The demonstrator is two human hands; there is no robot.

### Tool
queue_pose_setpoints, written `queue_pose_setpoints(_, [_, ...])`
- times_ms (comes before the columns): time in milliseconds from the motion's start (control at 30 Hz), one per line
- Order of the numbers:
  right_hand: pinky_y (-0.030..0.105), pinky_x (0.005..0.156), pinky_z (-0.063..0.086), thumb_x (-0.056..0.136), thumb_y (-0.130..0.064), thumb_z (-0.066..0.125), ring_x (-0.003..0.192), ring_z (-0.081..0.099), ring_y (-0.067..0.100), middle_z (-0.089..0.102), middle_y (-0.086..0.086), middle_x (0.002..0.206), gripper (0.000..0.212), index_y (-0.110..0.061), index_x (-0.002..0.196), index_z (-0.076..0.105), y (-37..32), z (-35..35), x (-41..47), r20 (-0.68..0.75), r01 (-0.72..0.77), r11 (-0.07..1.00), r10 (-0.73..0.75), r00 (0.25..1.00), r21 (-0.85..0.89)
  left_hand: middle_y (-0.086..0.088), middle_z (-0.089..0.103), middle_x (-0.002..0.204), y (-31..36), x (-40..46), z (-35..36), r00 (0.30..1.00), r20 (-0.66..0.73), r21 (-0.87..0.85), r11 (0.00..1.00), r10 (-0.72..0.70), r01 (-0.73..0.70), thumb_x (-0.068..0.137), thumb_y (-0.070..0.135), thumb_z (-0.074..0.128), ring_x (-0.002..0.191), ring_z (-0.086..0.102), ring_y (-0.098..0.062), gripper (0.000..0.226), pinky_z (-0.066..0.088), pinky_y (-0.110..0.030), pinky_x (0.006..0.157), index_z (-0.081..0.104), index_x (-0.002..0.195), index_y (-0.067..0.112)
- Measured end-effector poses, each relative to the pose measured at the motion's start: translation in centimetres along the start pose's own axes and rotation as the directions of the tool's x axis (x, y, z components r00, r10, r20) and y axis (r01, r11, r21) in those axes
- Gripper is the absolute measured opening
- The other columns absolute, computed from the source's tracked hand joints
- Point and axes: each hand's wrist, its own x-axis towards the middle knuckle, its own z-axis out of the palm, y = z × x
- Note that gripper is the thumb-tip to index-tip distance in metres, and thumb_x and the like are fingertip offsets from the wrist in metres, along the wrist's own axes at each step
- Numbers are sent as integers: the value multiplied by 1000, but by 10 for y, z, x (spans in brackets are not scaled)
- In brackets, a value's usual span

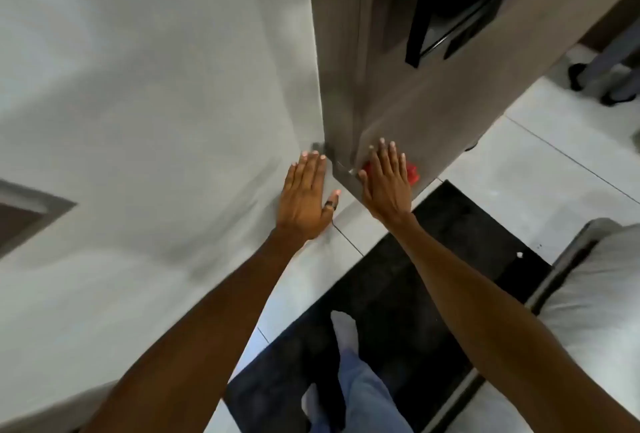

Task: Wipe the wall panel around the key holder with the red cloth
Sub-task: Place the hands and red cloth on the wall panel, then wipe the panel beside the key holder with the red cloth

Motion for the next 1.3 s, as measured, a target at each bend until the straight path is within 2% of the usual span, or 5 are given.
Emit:
queue_pose_setpoints(267, [54,137,-4,102,-50,62,166,-4,34,-3,11,179,98,-11,168,1,27,32,17,235,-86,977,132,963,-196,-17,23,167,-20,-14,40,992,125,14,1000,24,-25,107,46,42,157,12,-34,70,12,-43,129,26,160,4])
queue_pose_setpoints(567, [53,132,27,106,-10,51,153,36,41,42,23,161,54,-3,157,36,-22,19,-26,178,-327,927,296,939,186,-15,15,169,-62,-98,0,997,46,49,997,-65,63,108,45,35,158,2,-31,68,5,-44,131,22,161,5])
queue_pose_setpoints(733, [54,105,52,106,-8,58,119,62,39,65,21,133,37,-4,143,54,-132,4,-89,442,-558,228,408,799,798,-14,10,170,-101,-160,-51,981,-188,79,994,-57,73,107,41,44,158,1,-32,70,8,-48,130,17,162,6])
queue_pose_setpoints(1033, [40,124,45,110,-20,56,142,54,19,53,2,157,55,-18,161,38,-422,-32,-182,-154,137,218,66,986,966,-13,13,170,-178,-299,-204,702,-711,145,970,-34,194,103,37,47,159,2,-29,71,0,-44,130,19,161,8])
queue_pose_setpoints(1300, [52,136,10,98,2,58,162,18,42,28,25,170,68,1,161,32,-577,-28,-213,-732,849,490,-503,459,196,-25,24,164,-283,-438,-298,434,-897,145,878,-78,457,103,29,55,157,7,-36,69,6,-50,129,24,157,-2])
